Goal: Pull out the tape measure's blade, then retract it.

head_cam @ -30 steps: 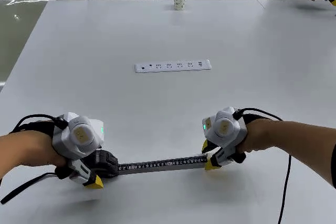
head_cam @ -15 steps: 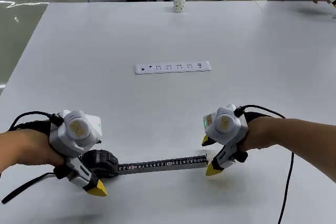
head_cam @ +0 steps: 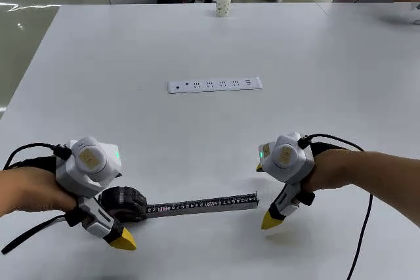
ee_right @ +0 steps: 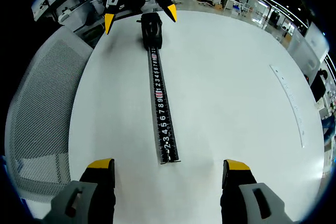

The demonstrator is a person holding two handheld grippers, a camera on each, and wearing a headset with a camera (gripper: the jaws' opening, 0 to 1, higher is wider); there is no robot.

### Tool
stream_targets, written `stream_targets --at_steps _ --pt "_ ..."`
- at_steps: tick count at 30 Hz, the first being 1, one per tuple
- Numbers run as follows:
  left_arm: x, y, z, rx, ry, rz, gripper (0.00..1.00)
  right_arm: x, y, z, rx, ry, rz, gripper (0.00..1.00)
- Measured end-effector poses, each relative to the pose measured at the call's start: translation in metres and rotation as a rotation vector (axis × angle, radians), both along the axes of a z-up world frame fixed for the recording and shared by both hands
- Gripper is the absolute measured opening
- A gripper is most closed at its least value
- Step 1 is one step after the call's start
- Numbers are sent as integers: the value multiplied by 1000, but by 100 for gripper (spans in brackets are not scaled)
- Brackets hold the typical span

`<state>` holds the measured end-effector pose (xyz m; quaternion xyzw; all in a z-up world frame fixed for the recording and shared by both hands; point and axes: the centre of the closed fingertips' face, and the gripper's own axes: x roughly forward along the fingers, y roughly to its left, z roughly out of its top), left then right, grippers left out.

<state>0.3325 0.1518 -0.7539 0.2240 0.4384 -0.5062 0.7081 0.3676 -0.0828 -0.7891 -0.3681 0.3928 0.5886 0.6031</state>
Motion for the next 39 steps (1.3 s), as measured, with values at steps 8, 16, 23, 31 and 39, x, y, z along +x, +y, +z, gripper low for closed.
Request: stream_targets --at_steps 8,16,23,31,39 --pt "-2 9 -3 5 -15 39 99 6 2 2 51 -9 -64 99" --pt "-5 7 4 -78 -15 120 99 11 4 11 136 6 -198 99" --pt "0 14 3 -134 -57 256 99 11 0 19 235 -8 -320 99" --pt "7 30 16 -217 -165 417 99 2 -13 35 343 -36 -394 99" --pt "-16 37 17 -255 -174 465 99 -4 -29 50 417 -84 -470 99"
